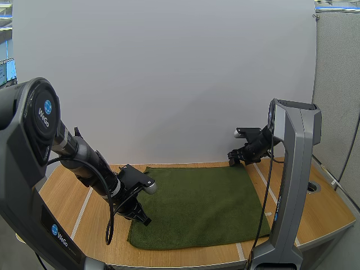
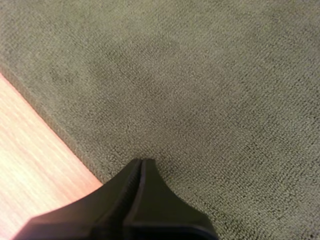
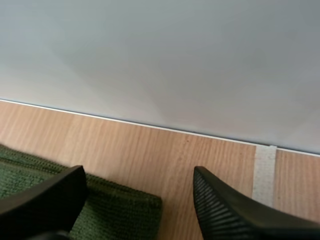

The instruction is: Fold the towel

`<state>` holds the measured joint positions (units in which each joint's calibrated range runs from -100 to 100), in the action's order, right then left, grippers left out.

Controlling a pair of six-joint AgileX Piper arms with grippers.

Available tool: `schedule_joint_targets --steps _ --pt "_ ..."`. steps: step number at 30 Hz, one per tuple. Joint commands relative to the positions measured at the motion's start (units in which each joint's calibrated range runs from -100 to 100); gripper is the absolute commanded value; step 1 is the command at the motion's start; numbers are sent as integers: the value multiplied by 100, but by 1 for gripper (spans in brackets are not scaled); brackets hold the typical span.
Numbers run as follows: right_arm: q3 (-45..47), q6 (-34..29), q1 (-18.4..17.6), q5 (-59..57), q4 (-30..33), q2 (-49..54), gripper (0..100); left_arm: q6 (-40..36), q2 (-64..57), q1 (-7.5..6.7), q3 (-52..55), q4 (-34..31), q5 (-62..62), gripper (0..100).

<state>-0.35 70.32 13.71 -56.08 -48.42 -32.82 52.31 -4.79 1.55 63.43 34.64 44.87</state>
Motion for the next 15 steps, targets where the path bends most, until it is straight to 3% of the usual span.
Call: schedule_joint_targets --steps 1,11,15 --pt "-37 12 2 -58 64 30 100 12 16 -17 10 91 82 0" --pt "-37 -336 25 -206 588 30 100 3 16 -17 10 81 83 0" --pt "-37 -362 25 -358 593 43 76 3 16 -17 10 81 83 0"
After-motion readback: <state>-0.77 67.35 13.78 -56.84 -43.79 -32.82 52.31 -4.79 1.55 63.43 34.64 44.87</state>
